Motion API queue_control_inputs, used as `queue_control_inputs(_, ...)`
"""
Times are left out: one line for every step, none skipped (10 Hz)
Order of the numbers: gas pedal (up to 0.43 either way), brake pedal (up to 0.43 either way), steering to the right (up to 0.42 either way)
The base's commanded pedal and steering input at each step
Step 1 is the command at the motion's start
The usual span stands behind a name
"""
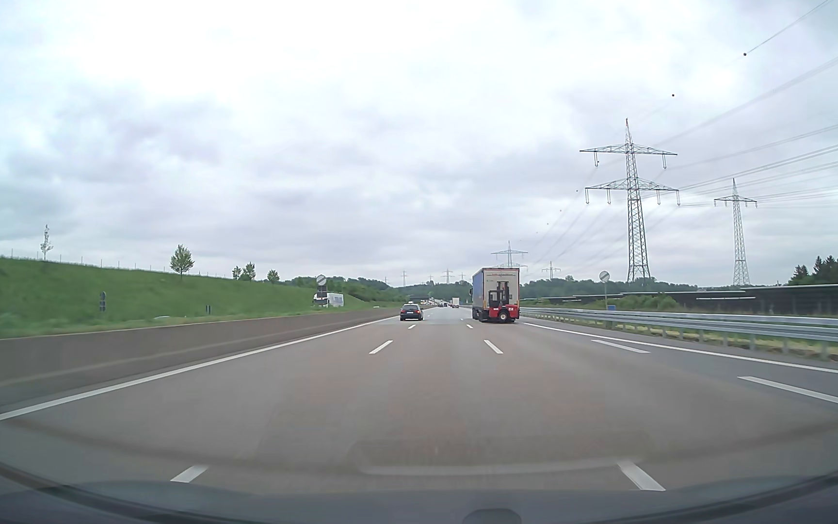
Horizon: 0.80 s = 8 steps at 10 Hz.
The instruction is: Follow the waypoints while adhering to traffic rules and regulations
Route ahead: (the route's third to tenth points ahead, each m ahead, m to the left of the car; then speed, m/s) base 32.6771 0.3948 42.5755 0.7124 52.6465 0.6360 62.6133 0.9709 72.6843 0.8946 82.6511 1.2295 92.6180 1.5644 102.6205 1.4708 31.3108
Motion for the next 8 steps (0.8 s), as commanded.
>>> queue_control_inputs(0.461,0.0,-0.002)
queue_control_inputs(0.449,0.0,-0.002)
queue_control_inputs(0.441,0.0,-0.002)
queue_control_inputs(0.429,0.0,-0.003)
queue_control_inputs(0.429,0.0,-0.002)
queue_control_inputs(0.429,0.0,-0.003)
queue_control_inputs(0.429,0.0,-0.003)
queue_control_inputs(0.429,0.0,-0.003)
